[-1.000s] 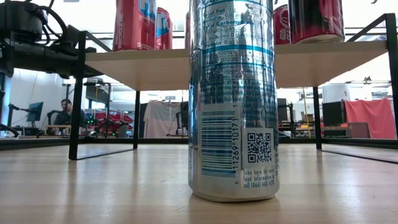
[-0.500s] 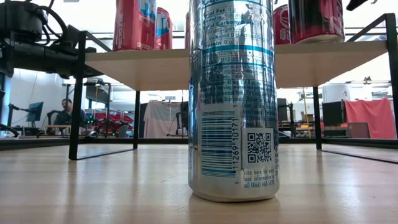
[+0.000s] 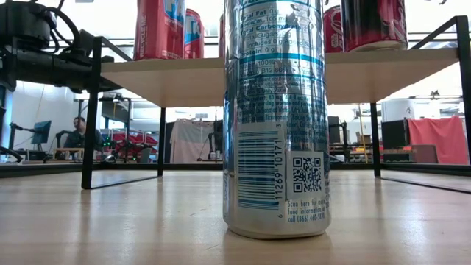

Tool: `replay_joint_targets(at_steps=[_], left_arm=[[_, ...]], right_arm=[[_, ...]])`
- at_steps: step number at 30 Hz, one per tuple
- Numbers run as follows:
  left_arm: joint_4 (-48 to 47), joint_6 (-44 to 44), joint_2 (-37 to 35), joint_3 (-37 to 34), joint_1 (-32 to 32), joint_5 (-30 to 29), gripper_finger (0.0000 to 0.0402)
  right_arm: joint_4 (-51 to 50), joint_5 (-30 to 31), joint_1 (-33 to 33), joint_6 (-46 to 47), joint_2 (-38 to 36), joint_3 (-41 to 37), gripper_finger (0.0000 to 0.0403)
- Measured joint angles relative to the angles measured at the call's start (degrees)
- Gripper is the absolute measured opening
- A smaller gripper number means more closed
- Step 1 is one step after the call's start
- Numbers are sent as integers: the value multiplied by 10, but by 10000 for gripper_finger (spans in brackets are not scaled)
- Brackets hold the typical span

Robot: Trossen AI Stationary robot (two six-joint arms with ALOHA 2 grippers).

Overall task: Place canned beverage on shelf
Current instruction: Put the red soda can on the shelf

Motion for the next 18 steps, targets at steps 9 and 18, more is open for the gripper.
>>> replay_joint_targets(at_steps=[9, 18], left_arm=[[0, 0, 0, 0, 0, 0, 195], [0, 0, 0, 0, 0, 0, 195]], right_arm=[[20, 12, -4, -22, 24, 0, 400], [67, 56, -9, -79, 31, 0, 400]])
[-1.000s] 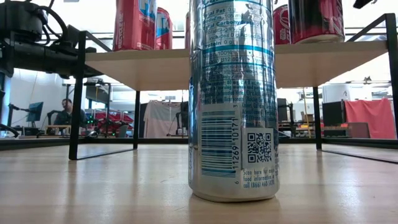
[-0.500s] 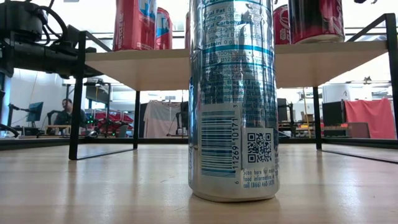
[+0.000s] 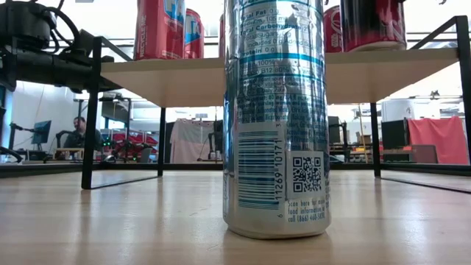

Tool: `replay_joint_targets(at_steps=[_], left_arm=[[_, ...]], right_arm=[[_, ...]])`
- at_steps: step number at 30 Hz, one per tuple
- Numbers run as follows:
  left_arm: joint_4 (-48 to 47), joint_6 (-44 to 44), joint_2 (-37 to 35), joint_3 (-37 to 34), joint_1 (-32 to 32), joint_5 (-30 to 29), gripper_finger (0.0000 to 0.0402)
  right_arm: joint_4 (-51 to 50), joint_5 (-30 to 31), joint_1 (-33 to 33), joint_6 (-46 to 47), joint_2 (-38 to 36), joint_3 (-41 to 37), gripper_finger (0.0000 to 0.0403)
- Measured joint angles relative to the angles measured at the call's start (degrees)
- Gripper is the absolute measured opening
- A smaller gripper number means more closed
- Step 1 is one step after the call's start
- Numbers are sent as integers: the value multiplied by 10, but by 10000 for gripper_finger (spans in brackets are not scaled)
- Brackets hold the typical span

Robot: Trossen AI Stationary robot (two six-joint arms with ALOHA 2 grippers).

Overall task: Place canned beverage on shelf
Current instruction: Put the red soda can on the shelf

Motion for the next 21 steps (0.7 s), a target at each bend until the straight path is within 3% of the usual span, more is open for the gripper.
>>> replay_joint_targets(at_steps=[21], left_arm=[[0, 0, 0, 0, 0, 0, 195]], right_arm=[[-29, 3, -22, 7, 0, 0, 400]])
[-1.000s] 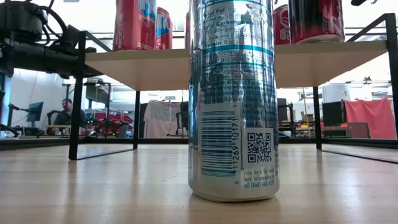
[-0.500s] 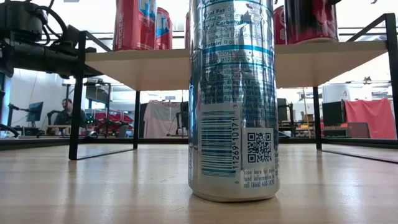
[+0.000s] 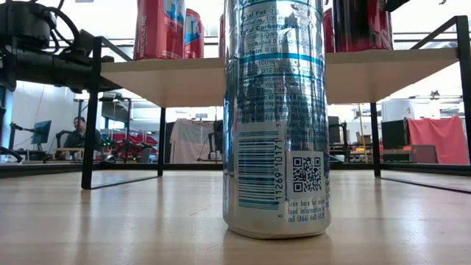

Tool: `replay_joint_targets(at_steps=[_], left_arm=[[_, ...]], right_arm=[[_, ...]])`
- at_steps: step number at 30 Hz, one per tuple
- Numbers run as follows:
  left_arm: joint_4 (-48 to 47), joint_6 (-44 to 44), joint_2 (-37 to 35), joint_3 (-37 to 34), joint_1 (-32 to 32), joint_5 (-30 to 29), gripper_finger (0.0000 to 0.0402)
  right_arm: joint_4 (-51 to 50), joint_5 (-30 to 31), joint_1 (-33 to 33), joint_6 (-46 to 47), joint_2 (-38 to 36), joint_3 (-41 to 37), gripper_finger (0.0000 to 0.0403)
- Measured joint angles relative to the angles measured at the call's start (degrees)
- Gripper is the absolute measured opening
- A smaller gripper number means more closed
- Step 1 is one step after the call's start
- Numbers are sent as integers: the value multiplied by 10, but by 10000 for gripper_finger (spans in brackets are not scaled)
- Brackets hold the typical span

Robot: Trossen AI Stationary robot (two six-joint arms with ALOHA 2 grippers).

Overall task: Place canned beverage on shelf
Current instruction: Put the red soda can on the shelf, then put the blue soda can on the shelf

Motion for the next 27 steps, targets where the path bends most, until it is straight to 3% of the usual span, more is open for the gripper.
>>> replay_joint_targets(at_steps=[12, 18, 27], left_arm=[[0, 0, 0, 0, 0, 0, 195], [0, 0, 0, 0, 0, 0, 195], [0, 0, 0, 0, 0, 0, 195]], right_arm=[[38, -49, 22, -17, 0, 36, 400], [172, -120, 57, -118, 0, 54, 400], [363, -119, 92, -293, 19, 54, 400]])
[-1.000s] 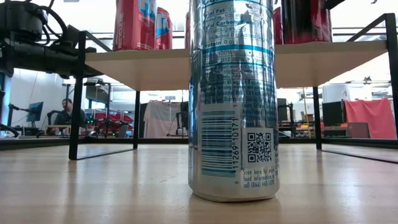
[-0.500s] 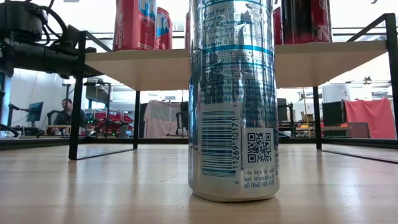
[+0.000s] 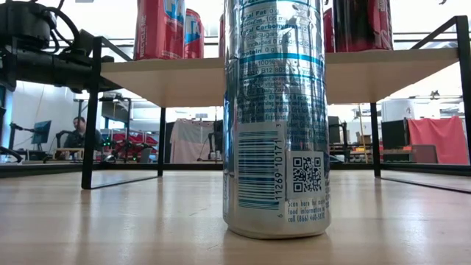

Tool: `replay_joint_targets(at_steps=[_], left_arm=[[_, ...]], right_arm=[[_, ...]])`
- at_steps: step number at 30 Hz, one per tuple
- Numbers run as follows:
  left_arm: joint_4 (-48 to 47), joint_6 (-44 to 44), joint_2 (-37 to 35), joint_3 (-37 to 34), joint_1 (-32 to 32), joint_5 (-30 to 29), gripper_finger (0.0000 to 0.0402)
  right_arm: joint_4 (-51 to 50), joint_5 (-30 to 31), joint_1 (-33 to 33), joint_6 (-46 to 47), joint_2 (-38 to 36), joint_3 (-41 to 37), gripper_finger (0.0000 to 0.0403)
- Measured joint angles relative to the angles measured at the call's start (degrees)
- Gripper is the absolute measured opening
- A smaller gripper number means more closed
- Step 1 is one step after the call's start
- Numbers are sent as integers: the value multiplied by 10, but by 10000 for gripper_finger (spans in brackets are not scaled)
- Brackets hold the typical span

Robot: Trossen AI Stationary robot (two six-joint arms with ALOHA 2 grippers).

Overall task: Place canned beverage on shelf
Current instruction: Put the blue soda can on the shelf

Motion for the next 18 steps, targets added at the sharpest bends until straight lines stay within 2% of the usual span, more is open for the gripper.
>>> replay_joint_targets(at_steps=[3, 9, 18], left_arm=[[0, 0, 0, 0, 0, 0, 195], [0, 0, 0, 0, 0, 0, 195], [0, 0, 0, 0, 0, 0, 195]], right_arm=[[34, 0, 7, -31, 21, 0, 400], [39, 0, 15, -44, 69, 0, 400], [40, 6, 22, 4, 137, 2, 400]])
